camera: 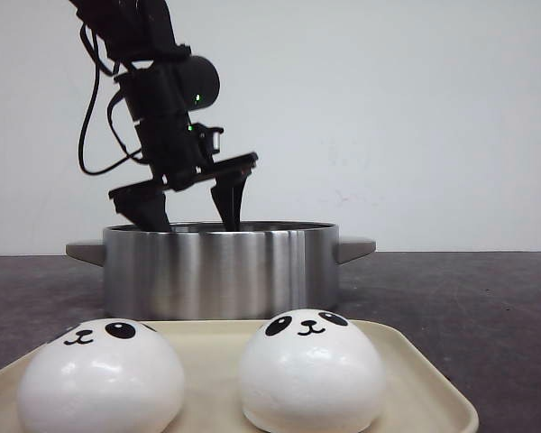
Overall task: Steam buns
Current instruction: 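Carry the bun with the left gripper into the pot and release, then raise the open left gripper out of the pot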
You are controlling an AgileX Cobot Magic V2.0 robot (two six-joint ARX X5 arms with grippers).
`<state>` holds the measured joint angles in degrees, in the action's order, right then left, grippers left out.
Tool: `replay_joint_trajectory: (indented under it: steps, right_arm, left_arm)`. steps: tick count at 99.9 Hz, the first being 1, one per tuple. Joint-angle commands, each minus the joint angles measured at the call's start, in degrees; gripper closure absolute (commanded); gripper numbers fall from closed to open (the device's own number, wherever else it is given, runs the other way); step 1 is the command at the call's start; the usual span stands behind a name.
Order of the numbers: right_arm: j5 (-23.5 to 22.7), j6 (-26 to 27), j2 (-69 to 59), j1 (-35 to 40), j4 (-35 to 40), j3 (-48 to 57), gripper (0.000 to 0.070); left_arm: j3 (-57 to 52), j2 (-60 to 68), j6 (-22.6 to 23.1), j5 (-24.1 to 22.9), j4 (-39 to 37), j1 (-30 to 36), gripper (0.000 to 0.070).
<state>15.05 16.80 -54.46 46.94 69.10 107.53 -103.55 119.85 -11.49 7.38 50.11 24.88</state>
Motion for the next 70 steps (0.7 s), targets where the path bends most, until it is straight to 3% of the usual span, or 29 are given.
replay_joint_trajectory:
  steps: [1,16,40,55,70]
  right_arm:
    - [0.02,0.55,-0.52,0.57,0.55,1.01,0.0607]
    - [0.24,0.74,-2.19,0.57,3.74,0.11,0.0608]
    - [0.02,2.21,-10.84,0.57,10.91,-1.31,0.0607]
    - [-0.24,2.51,-15.47,0.57,8.5,-5.35,0.0607]
    - [-3.39,2.51,-16.31,0.46,2.82,-13.42,0.0607]
  left_arm:
    - [-4.0,1.27,0.7,-0.13,1.27,0.2,0.0182]
    - [-14.78,1.25,-1.31,0.22,9.55,1.07,0.0187]
    - [-36.65,1.14,0.98,0.98,22.27,4.87,0.0188]
    - [-51.69,1.11,3.96,0.81,33.51,6.51,0.0188]
    - [-59.25,-3.76,2.95,3.23,34.34,7.08,0.0197]
